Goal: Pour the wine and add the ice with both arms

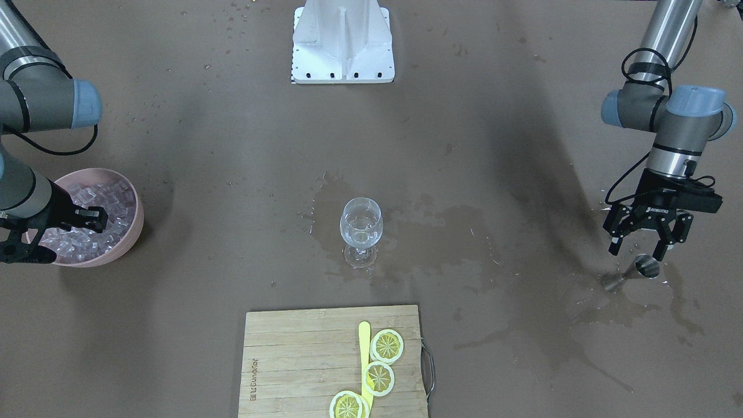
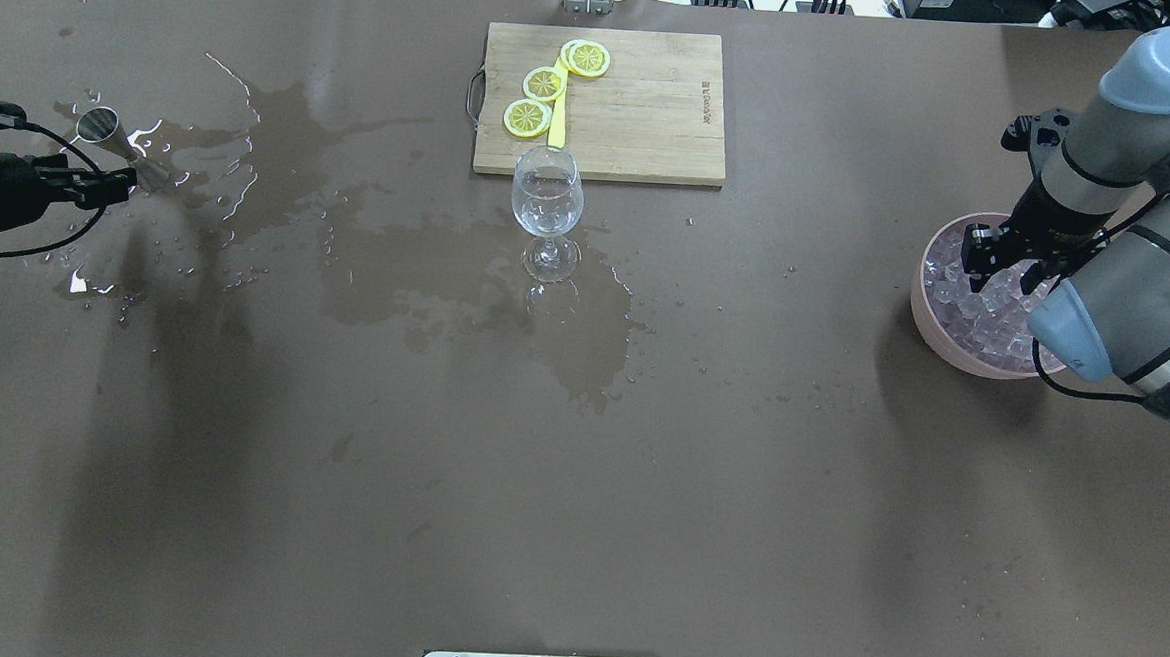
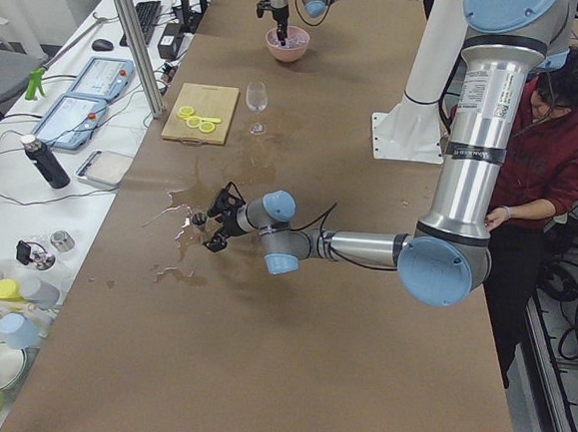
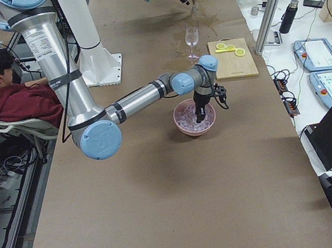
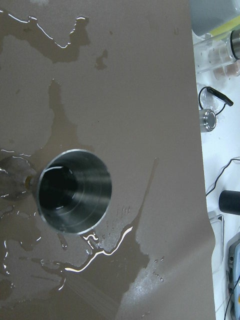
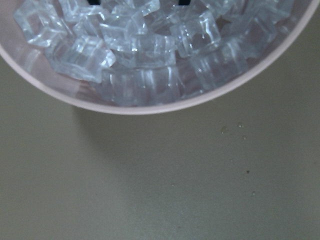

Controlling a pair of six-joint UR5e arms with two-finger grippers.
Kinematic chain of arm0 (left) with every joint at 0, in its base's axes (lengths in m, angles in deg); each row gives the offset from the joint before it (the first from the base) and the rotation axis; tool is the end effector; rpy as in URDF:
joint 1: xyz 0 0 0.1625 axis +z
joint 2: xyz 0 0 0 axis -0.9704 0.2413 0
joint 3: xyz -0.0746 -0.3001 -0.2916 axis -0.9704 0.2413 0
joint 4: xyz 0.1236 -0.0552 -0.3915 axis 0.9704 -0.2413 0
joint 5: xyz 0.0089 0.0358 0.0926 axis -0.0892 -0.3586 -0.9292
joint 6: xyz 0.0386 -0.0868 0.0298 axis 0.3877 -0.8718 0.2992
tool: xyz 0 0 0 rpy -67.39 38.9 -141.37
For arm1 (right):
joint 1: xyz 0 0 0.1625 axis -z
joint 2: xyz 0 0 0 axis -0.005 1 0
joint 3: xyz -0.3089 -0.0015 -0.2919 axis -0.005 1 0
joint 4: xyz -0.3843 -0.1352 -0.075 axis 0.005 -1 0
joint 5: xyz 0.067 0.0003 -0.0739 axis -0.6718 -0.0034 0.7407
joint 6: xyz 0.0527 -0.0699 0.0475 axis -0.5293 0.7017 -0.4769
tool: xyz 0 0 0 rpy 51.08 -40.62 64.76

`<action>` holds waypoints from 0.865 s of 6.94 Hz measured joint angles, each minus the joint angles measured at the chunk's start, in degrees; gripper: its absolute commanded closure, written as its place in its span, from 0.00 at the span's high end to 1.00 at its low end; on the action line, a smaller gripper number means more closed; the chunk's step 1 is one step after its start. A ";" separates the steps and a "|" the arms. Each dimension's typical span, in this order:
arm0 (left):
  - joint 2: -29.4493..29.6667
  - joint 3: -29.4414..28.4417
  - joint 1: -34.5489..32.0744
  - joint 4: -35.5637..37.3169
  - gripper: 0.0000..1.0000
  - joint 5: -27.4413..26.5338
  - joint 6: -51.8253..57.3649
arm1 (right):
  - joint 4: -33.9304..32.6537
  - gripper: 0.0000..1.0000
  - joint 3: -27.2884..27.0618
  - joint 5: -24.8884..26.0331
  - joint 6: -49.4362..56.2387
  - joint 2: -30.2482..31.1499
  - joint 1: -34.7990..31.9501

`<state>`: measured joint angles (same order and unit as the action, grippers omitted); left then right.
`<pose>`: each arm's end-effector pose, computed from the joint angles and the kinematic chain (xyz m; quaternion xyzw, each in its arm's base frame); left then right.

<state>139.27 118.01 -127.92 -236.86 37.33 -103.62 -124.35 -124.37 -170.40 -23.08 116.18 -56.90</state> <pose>0.2444 -0.5235 0.5981 0.3855 0.3830 -0.0754 0.8361 -0.2692 -0.5575 0.4901 -0.0657 -0.3208 0.0030 0.9449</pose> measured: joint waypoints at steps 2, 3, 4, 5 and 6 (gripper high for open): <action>0.37 -1.26 1.04 -1.81 0.95 -2.54 0.02 | 0.01 0.33 -0.10 0.00 -0.63 0.17 0.73; 1.22 -2.71 1.95 -3.09 0.95 -3.97 0.00 | 0.01 0.33 -0.21 -0.03 -1.23 0.21 0.94; 2.01 -3.78 2.98 -3.70 0.93 -5.31 -0.02 | 0.01 0.33 -0.34 -0.04 -1.67 0.33 1.05; 2.43 -4.54 3.90 -3.95 0.92 -6.10 0.02 | 0.01 0.35 -0.38 0.02 -1.86 0.62 1.06; 2.76 -5.23 4.42 -4.06 0.92 -6.42 0.18 | 0.01 0.35 -0.42 0.07 -1.92 0.92 1.05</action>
<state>142.03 112.78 -123.50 -240.91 30.91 -103.44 -124.35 -124.79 -170.33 -25.01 117.10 -55.85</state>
